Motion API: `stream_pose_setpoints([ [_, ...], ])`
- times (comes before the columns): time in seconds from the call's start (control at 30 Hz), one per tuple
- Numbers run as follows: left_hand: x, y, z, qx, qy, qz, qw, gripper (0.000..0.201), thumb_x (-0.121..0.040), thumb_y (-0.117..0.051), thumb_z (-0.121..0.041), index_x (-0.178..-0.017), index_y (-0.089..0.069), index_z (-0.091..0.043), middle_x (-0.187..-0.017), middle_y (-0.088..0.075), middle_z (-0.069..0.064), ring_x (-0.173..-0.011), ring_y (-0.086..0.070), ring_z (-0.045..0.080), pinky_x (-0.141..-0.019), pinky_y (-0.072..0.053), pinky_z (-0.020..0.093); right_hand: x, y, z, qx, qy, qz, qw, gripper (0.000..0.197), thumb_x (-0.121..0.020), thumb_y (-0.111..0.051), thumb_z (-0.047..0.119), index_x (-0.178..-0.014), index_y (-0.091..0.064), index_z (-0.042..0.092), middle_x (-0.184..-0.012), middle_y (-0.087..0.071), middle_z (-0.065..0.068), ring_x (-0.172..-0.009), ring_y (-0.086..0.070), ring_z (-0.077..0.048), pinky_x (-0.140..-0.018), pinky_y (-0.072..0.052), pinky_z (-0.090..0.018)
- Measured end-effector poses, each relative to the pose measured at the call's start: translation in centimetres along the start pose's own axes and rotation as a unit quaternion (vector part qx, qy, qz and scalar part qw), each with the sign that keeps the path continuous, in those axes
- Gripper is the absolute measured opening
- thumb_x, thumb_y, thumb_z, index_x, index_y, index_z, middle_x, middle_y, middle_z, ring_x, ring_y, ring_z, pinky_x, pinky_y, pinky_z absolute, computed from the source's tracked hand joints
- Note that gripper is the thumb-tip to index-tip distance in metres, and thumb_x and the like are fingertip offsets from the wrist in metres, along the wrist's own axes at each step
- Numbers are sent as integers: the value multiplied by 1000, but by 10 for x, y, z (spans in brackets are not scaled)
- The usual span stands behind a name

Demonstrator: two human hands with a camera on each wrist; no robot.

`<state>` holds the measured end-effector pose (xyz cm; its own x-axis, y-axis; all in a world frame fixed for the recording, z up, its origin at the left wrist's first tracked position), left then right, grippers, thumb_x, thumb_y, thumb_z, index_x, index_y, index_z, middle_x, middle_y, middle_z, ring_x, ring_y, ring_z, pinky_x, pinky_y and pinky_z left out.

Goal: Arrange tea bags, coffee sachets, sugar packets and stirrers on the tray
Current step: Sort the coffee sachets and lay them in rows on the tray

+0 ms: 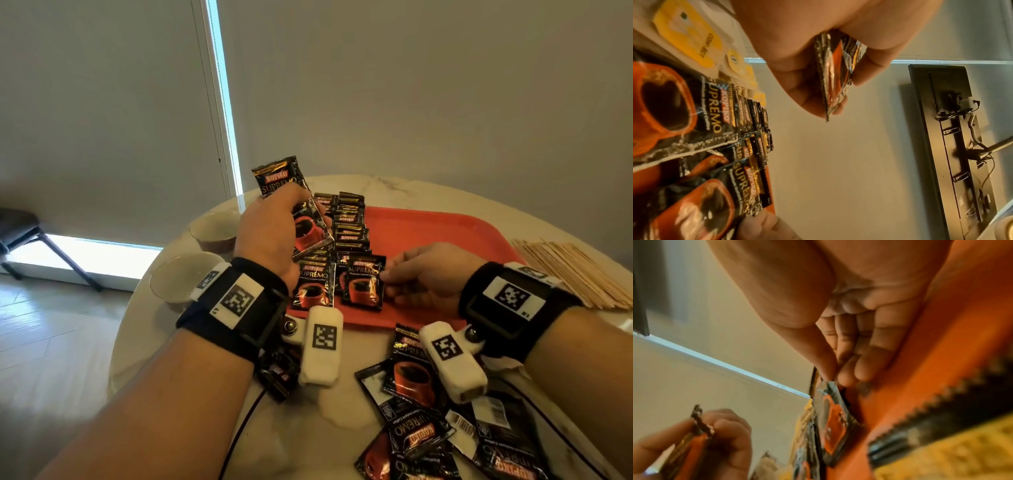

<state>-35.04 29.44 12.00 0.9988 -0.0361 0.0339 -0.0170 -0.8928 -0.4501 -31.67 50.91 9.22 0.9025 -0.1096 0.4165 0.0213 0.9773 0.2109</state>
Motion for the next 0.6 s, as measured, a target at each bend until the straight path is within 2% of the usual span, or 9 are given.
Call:
stream_pose_setpoints([
  [0.17,1,-1,1,9,4,-6,1000,6,-97,-61,-12,-102,-61,-9,-73,-74,5,-64,-73,18,-54,-58,30,0,-7,5,6,-11,5,1000,8,-86,-74,-1,-94,-71,0,-77,-71,-16,-65,-69,-21,-60,-58,-31],
  [0.37,1,-2,2,-6,-8,3,1000,7,-96,-60,-10,-101,-62,-8,-83,-73,9,-70,-72,20,-61,-60,32,-4,-13,7,36,-12,-13,999,16,-84,-77,2,-99,-73,-2,-85,-75,-17,-69,-70,-22,-64,-60,-32],
  [0.5,1,-3,2,-2,-11,8,1000,5,-94,-60,-9,-97,-63,-8,-86,-72,12,-72,-71,22,-64,-59,34,-5,-13,5,29,-9,-16,999,17,-84,-77,1,-100,-71,-3,-82,-74,-16,-68,-71,-22,-62,-60,-32],
  [0.6,1,-2,4,-7,-14,11,1000,8,-93,-61,-10,-99,-65,-7,-86,-73,11,-73,-72,22,-61,-59,33,-5,-13,5,23,-7,-15,1000,18,-85,-76,0,-102,-70,-3,-80,-74,-15,-66,-72,-22,-60,-60,-31],
])
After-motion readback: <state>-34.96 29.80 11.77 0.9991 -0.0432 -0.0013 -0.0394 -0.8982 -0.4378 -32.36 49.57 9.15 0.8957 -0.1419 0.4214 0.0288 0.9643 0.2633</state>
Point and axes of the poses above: each hand's wrist, its own x-axis away from the middle knuckle, its own y-axis out of the back of the hand, z = x × y, the point moved 1 cm from there along -x, towards the middle knuckle
